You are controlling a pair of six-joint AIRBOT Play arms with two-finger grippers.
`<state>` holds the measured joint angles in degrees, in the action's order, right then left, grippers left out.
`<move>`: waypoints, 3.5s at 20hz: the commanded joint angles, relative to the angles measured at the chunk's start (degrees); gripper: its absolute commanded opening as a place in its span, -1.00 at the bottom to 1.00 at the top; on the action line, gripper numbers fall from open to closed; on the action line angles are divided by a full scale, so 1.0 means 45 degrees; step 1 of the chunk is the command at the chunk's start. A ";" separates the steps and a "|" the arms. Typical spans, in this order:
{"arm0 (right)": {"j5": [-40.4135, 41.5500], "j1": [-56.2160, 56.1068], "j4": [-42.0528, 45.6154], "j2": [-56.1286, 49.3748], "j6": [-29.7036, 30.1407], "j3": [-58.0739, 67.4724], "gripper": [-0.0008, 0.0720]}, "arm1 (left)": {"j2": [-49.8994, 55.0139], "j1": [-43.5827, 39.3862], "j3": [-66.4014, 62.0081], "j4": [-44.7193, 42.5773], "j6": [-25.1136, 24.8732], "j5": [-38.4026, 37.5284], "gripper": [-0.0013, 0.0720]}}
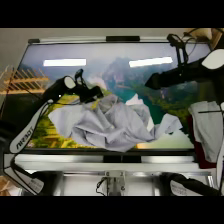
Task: Fold the shirts.
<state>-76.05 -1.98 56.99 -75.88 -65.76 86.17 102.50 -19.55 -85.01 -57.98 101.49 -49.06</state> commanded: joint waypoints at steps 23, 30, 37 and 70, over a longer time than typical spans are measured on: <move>0.0005 0.0005 0.0034 -0.0005 0.0010 0.0000 0.24 | 0.1535 0.0068 -0.1991 0.1370 -0.0860 0.1681 -0.83; -0.0588 -0.0010 0.0010 0.0000 0.0010 0.0000 0.25 | -0.0529 -0.0185 -0.6110 0.1360 -0.3385 0.0840 -0.83; -0.1423 -0.0010 -0.2259 0.0835 0.1180 0.0005 0.61 | -0.4677 -0.0291 -0.6708 0.1360 -0.4129 0.0937 -0.83; 0.7621 -0.6028 0.2074 0.4313 0.1744 0.0724 0.77 | -0.7106 -0.0262 -0.6513 0.0559 -0.3740 0.1690 -0.83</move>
<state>-41.82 -29.06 62.06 -56.82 -55.40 88.58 70.59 -20.67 -114.32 -55.70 84.71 -40.97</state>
